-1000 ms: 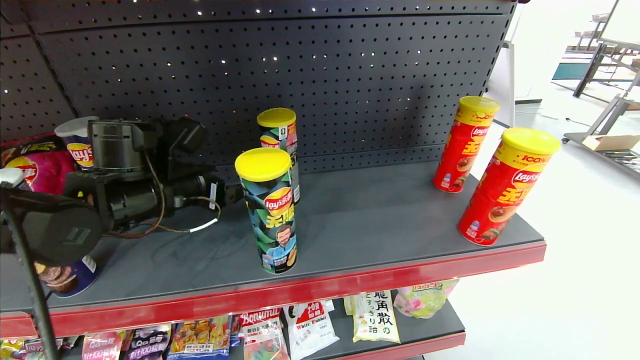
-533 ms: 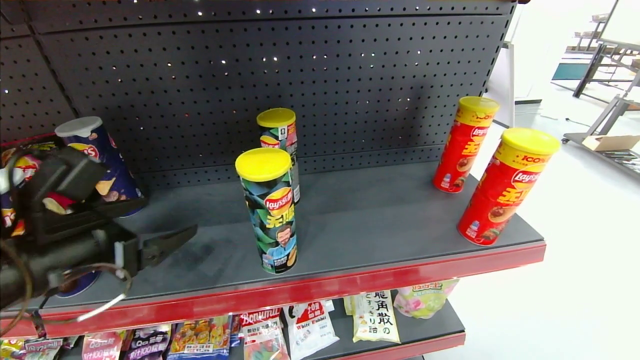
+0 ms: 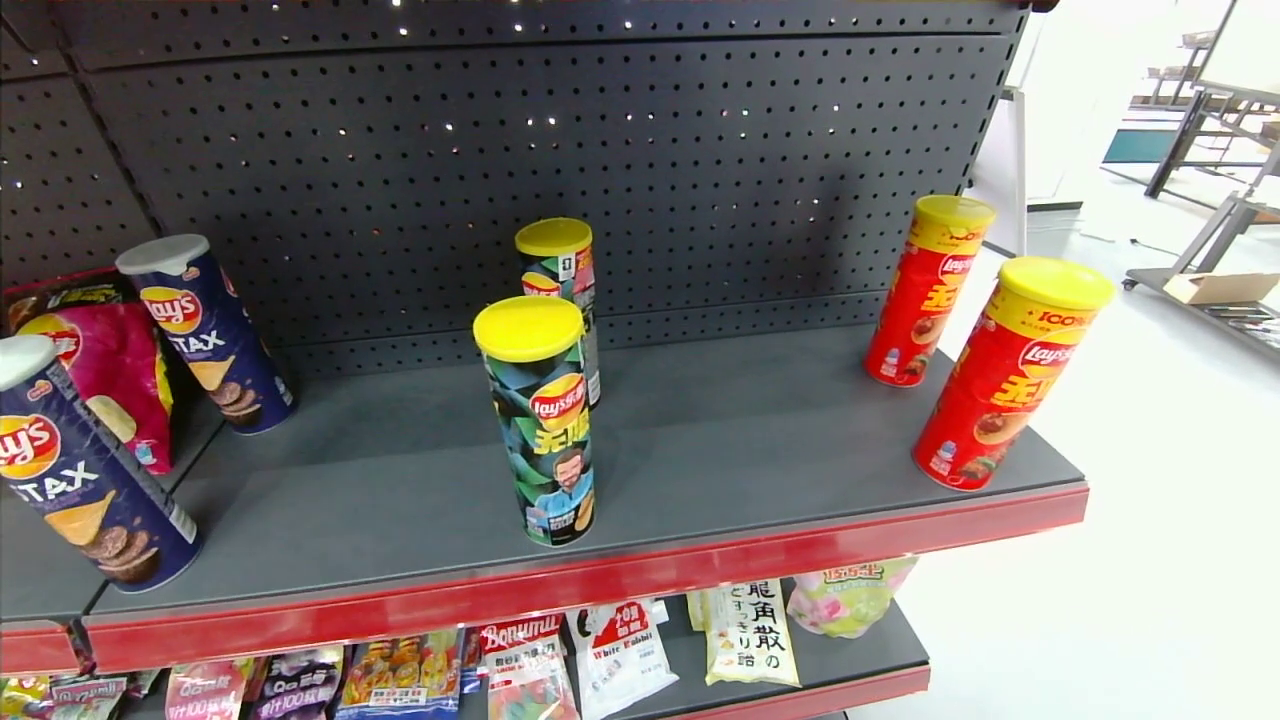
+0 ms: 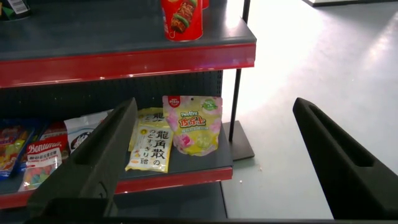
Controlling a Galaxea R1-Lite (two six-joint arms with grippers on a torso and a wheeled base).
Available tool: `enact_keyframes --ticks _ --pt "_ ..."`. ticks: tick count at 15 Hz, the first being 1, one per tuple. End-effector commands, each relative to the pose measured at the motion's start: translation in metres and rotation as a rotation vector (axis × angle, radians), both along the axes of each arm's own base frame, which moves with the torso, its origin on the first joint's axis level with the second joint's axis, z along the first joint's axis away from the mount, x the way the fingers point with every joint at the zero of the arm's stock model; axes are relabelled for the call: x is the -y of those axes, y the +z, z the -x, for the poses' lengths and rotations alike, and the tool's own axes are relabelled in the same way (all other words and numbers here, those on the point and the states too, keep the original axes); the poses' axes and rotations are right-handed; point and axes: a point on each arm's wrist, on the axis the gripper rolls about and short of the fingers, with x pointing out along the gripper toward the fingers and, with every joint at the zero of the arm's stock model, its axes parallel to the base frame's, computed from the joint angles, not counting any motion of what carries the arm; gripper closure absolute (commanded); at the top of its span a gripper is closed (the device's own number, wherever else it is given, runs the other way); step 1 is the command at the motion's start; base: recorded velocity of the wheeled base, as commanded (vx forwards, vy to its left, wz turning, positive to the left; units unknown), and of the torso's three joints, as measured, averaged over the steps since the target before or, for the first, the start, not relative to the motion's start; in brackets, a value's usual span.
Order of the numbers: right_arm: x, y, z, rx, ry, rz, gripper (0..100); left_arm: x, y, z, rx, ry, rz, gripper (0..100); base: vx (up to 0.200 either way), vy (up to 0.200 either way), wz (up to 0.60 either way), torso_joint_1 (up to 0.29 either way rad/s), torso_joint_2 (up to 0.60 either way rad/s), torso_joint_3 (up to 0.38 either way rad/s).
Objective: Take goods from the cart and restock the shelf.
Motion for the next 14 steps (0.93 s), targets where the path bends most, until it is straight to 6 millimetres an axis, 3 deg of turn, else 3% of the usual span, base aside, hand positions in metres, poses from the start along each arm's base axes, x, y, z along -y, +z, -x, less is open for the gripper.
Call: enact_keyframes --ticks 1,3,4,7,11,14 --pt "0.000 0.000 0.000 0.000 0.001 0.000 0 -0.006 -0.036 0.030 0.081 0.091 0.018 0 0.000 0.000 0.00 0.000 0.00 0.000" --pt "0.000 0.000 0.000 0.000 0.000 0.002 0 -0.007 -0.038 0.028 0.070 0.165 0.021 0 0.000 0.000 0.00 0.000 0.00 0.000" --pt "0.000 0.000 0.000 0.000 0.006 0.000 0 -0.009 -0.048 0.024 0.021 0.272 0.045 0 0.000 0.000 0.00 0.000 0.00 0.000" --pt "0.000 0.000 0.000 0.000 0.001 0.000 0 -0.008 -0.061 0.017 0.019 0.276 0.037 0 0.000 0.000 0.00 0.000 0.00 0.000" --pt "0.000 0.000 0.000 0.000 0.003 0.000 0 -0.008 -0.067 0.014 0.017 0.270 0.022 0 0.000 0.000 0.60 0.001 0.00 0.001" --pt "0.000 0.000 0.000 0.000 0.003 0.000 0 -0.006 -0.082 0.007 0.034 0.260 0.003 0 0.000 0.000 0.00 0.000 0.00 0.000"
